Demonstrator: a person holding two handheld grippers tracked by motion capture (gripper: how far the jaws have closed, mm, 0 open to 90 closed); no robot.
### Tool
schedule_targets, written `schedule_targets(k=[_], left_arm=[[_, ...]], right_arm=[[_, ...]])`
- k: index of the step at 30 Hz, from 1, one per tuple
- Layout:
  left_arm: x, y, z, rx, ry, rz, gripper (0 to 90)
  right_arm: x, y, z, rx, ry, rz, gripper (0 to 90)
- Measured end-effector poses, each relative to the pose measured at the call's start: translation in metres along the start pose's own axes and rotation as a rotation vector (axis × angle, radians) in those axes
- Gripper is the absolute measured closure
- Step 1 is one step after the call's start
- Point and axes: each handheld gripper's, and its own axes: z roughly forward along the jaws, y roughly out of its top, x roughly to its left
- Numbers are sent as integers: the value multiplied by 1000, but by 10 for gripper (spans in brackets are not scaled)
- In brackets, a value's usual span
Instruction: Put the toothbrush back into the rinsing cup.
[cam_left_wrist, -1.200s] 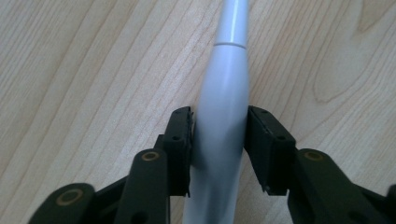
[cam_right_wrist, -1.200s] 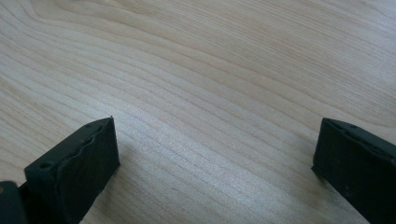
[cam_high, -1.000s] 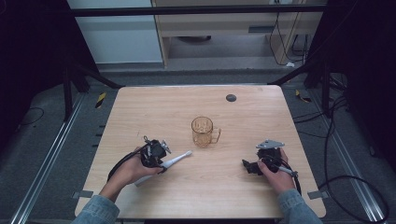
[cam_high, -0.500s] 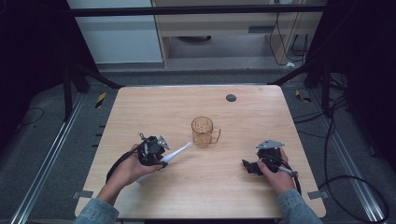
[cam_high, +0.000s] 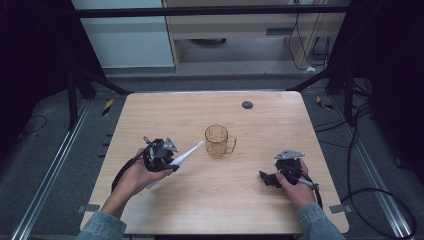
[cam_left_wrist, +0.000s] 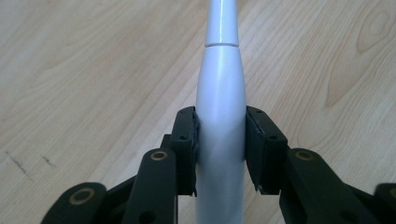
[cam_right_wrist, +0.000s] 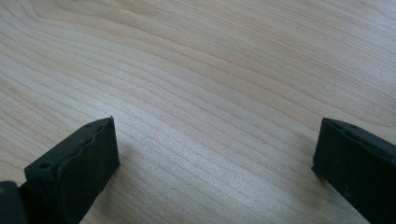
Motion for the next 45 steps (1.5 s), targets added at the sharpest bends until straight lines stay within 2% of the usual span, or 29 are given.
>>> schedule_targets(k=[7,10,17,29,45], left_arm=[[5,11,-11,-37,21,-9,664],[6,16,-13,-33,37,-3,664],[3,26,-18,-68,59,-11,664],[5,44,-29,-94,92,-4,664],[5,58,-42,-134,107,2,664]], right_arm=[[0,0,0,0,0,0,3],[0,0,0,1,1,-3,3],[-1,0,0,0,5,-6,3],[-1,0,0,0,5,-5,3],[-1,0,0,1,4,-6,3]])
